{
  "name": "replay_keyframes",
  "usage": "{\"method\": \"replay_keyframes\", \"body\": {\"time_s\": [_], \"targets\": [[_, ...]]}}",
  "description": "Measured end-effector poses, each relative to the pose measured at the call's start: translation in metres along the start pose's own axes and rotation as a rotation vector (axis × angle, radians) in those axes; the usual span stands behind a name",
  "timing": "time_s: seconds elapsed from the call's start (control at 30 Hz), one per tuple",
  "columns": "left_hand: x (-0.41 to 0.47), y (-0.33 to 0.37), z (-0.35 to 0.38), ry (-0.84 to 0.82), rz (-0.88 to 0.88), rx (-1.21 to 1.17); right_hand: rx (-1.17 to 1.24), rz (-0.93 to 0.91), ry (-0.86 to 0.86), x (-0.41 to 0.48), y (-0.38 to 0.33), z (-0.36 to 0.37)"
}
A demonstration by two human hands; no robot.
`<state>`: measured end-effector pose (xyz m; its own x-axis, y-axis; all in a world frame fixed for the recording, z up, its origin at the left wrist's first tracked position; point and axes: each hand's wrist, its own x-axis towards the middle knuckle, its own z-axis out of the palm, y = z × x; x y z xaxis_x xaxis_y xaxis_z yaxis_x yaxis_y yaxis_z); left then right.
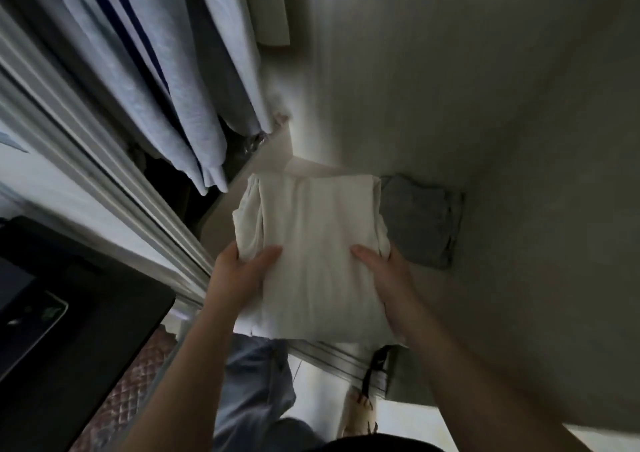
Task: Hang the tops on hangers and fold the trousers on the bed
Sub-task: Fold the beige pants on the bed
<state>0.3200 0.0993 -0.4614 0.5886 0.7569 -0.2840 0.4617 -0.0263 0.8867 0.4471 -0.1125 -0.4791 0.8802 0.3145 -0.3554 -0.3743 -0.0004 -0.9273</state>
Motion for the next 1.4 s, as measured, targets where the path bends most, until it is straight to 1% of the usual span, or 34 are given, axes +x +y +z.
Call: {"method": "replay_keyframes", "body": {"time_s": [0.1, 0.2, 0.3, 0.43, 0.53, 0.63, 0.8, 0.9, 0.97, 1.0, 1.03, 1.07, 1.1, 1.13, 1.17, 1.2, 1.23, 1.3, 1.33, 1.4], "targets": [[0.027, -0.002, 0.011, -0.014, -0.024, -0.013, 0.008, 0.040, 0.037, 0.026, 0.003, 0.007], [0.059, -0.007, 0.035, -0.067, -0.059, -0.028, 0.026, 0.078, 0.122, 0.054, 0.012, -0.001], [0.094, -0.010, 0.076, -0.190, -0.047, -0.012, 0.054, 0.101, 0.233, 0.082, 0.022, -0.019], [0.130, -0.013, 0.139, -0.367, -0.045, 0.034, 0.067, 0.143, 0.428, 0.107, 0.032, -0.055], [0.154, -0.014, 0.191, -0.468, -0.035, 0.058, 0.034, 0.115, 0.529, 0.128, 0.036, -0.081], [0.178, -0.014, 0.239, -0.534, 0.000, 0.081, -0.028, 0.099, 0.621, 0.155, 0.033, -0.100], [0.220, -0.006, 0.308, -0.566, 0.070, 0.118, -0.057, 0.037, 0.653, 0.221, 0.026, -0.131], [0.245, -0.004, 0.343, -0.582, 0.099, 0.146, -0.192, 0.050, 0.699, 0.261, 0.029, -0.145], [0.257, -0.009, 0.361, -0.597, 0.141, 0.215, -0.364, 0.091, 0.709, 0.279, 0.039, -0.152], [0.258, -0.013, 0.365, -0.587, 0.181, 0.275, -0.495, 0.093, 0.706, 0.284, 0.047, -0.153], [0.258, -0.019, 0.368, -0.544, 0.261, 0.380, -0.669, 0.066, 0.689, 0.286, 0.056, -0.151], [0.254, -0.025, 0.368, -0.470, 0.390, 0.517, -0.874, 0.035, 0.660, 0.286, 0.067, -0.147], [0.248, -0.031, 0.368, -0.390, 0.555, 0.639, -1.067, 0.016, 0.621, 0.287, 0.080, -0.143], [0.242, -0.038, 0.369, -0.357, 0.711, 0.720, -1.213, 0.019, 0.582, 0.287, 0.094, -0.139], [0.237, -0.045, 0.372, -0.372, 0.814, 0.772, -1.303, 0.043, 0.551, 0.288, 0.106, -0.137], [0.233, -0.051, 0.376, -0.421, 0.841, 0.811, -1.350, 0.066, 0.529, 0.290, 0.118, -0.137], [0.232, -0.057, 0.381, -0.476, 0.803, 0.836, -1.369, 0.076, 0.512, 0.292, 0.127, -0.138], [0.237, -0.067, 0.394, -0.559, 0.673, 0.883, -1.385, 0.040, 0.500, 0.299, 0.141, -0.145], [0.241, -0.072, 0.399, -0.567, 0.653, 0.907, -1.391, 0.020, 0.498, 0.304, 0.146, -0.147], [0.249, -0.081, 0.407, -0.549, 0.674, 0.938, -1.388, 0.018, 0.499, 0.313, 0.155, -0.149]]}}
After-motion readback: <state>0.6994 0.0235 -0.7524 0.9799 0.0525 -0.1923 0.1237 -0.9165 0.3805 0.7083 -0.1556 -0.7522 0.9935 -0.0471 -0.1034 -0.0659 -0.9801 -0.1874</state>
